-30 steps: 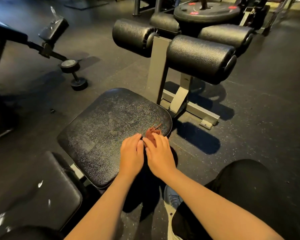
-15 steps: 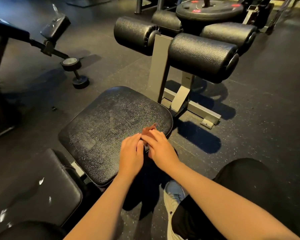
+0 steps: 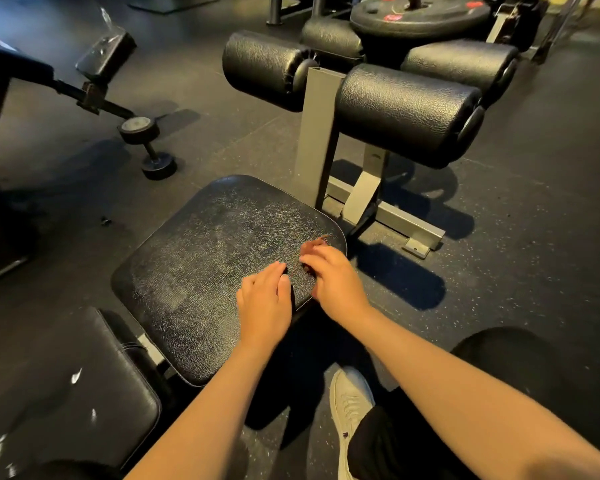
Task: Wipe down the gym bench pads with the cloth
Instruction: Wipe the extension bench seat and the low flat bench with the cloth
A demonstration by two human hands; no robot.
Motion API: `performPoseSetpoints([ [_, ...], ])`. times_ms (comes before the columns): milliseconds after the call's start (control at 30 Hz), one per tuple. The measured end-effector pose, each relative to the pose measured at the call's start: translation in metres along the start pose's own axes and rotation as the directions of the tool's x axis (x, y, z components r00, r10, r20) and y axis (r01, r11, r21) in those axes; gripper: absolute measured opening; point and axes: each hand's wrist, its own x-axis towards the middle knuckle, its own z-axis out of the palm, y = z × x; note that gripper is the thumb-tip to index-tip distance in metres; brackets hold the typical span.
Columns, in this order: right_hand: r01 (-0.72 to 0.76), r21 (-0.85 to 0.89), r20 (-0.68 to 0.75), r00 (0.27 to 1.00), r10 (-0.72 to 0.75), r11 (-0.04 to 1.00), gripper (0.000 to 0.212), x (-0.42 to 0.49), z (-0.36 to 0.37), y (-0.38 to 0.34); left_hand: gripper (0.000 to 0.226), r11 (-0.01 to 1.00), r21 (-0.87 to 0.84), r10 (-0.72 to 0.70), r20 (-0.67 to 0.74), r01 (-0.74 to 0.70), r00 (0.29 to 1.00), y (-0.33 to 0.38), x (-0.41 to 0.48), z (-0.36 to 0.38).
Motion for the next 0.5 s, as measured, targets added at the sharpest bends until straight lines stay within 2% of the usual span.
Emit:
performPoseSetpoints([
  [100, -0.162, -0.02, -0.027, 0.986, 0.162, 0.987, 0.042, 0.035, -0.006, 0.019, 0.038, 0.999, 0.048, 0.009, 0.015, -0.01, 1.0, 0.005, 0.008, -0.003],
  [167, -0.205, -0.055, -0.004, 0.979, 0.205, 0.977, 0.038, 0.038, -0.004, 0.019, 0.039, 0.998, 0.055, 0.017, 0.028, -0.018, 0.999, 0.006, 0.011, 0.0],
  [233, -0.16, -0.096, -0.004, 0.987, 0.16, 0.982, 0.037, 0.023, -0.002, 0.011, 0.039, 0.998, 0.059, 0.032, 0.009, -0.032, 0.999, 0.005, 0.008, 0.003],
  [367, -0.08, -0.033, -0.02, 0.997, 0.079, 0.996, 0.033, -0.02, 0.011, -0.005, 0.036, 0.997, 0.05, 0.062, -0.032, -0.06, 0.998, 0.002, 0.004, 0.005],
  [500, -0.011, -0.013, 0.017, 1.0, 0.011, 1.0, 0.033, -0.009, 0.002, 0.003, 0.036, 0.995, 0.029, 0.092, -0.027, -0.091, 0.995, -0.003, 0.002, 0.004],
])
